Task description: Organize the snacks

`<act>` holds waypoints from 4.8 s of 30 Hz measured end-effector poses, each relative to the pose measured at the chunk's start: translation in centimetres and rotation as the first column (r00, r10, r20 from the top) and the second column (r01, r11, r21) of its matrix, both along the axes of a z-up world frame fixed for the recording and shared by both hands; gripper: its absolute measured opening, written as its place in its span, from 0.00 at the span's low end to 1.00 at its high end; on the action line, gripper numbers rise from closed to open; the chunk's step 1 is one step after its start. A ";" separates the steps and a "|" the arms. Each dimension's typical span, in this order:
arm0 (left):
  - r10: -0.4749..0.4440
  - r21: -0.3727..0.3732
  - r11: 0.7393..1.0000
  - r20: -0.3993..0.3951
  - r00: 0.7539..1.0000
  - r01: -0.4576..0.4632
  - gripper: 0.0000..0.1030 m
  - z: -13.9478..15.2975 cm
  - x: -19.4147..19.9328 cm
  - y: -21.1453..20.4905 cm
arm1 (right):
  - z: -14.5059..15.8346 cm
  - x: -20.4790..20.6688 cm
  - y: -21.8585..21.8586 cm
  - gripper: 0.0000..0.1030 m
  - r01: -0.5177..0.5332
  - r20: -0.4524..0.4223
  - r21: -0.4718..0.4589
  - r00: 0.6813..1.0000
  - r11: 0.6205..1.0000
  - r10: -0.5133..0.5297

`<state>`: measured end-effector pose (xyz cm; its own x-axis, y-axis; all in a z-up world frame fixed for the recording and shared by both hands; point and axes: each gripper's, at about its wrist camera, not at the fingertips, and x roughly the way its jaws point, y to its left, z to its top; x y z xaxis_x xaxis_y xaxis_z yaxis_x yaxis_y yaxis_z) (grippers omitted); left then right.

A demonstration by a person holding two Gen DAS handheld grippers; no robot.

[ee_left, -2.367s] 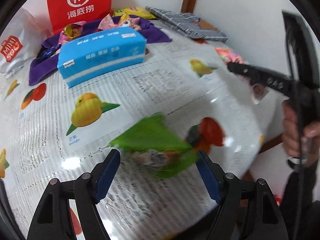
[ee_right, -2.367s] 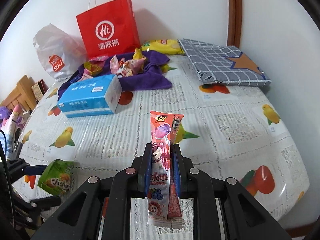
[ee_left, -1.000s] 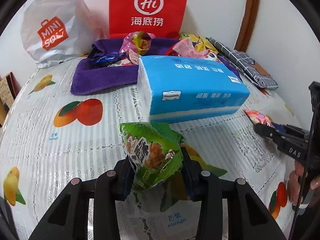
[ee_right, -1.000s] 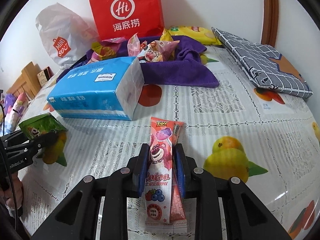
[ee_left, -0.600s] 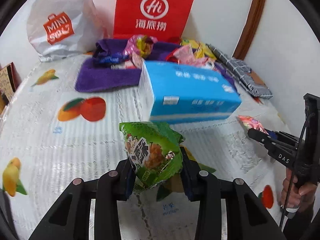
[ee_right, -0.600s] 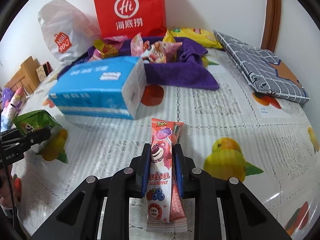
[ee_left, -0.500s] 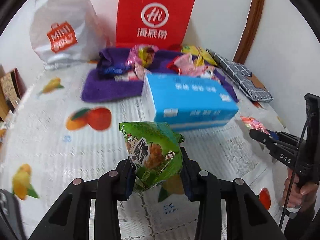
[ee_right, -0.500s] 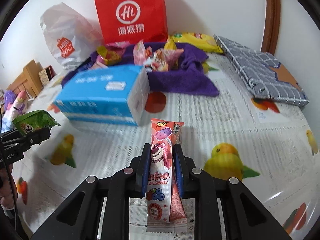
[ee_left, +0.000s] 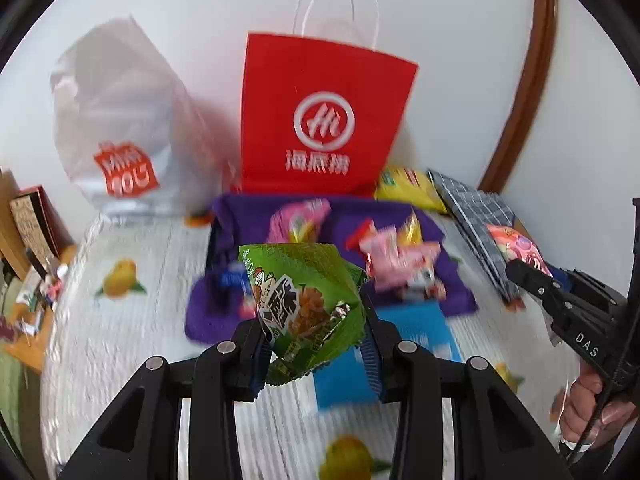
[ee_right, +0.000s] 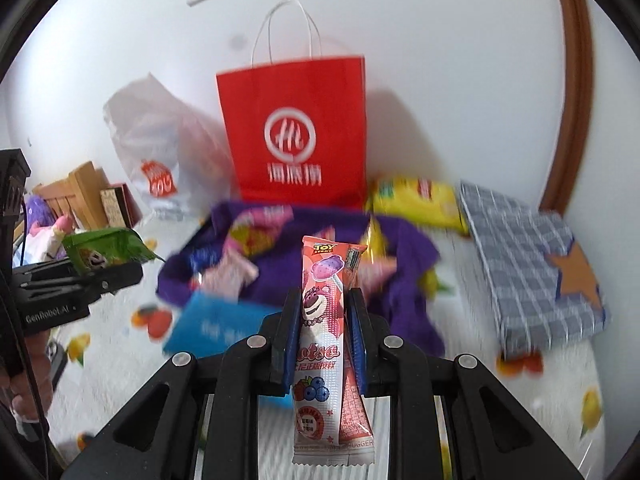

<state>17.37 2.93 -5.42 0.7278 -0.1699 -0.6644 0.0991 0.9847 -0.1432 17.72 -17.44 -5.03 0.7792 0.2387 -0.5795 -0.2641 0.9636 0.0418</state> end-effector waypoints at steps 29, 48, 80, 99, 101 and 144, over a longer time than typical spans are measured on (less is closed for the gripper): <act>-0.042 -0.096 0.995 -0.191 0.981 0.024 0.35 -5.2 14.6 0.4 | -6.9 17.6 0.5 0.23 -0.058 -0.251 0.025 0.966 0.998 0.063; -0.058 -0.035 0.998 -0.228 0.972 0.052 0.36 -6.4 14.8 -1.0 | -8.8 18.6 0.6 0.23 -0.070 -0.309 -0.007 0.949 0.997 0.065; -0.115 0.010 0.993 -0.251 0.961 0.121 0.45 -6.9 14.7 -2.8 | -8.4 18.1 0.5 0.28 -0.067 -0.318 -0.025 0.946 0.997 0.056; -0.066 0.017 0.997 -0.163 0.984 0.070 0.62 -2.7 12.6 -2.8 | -3.0 15.0 0.3 0.47 -0.022 -0.202 -0.040 0.979 0.999 0.014; -0.057 0.016 0.998 -0.168 0.984 0.061 0.62 -2.3 12.4 -2.6 | -2.1 14.3 0.5 0.48 -0.023 -0.188 -0.047 0.982 0.999 0.013; 0.022 0.059 0.998 0.049 0.999 -0.025 0.89 6.0 -8.2 -1.7 | 3.0 -7.6 -1.0 0.86 0.166 -0.098 -0.046 0.981 0.985 -0.170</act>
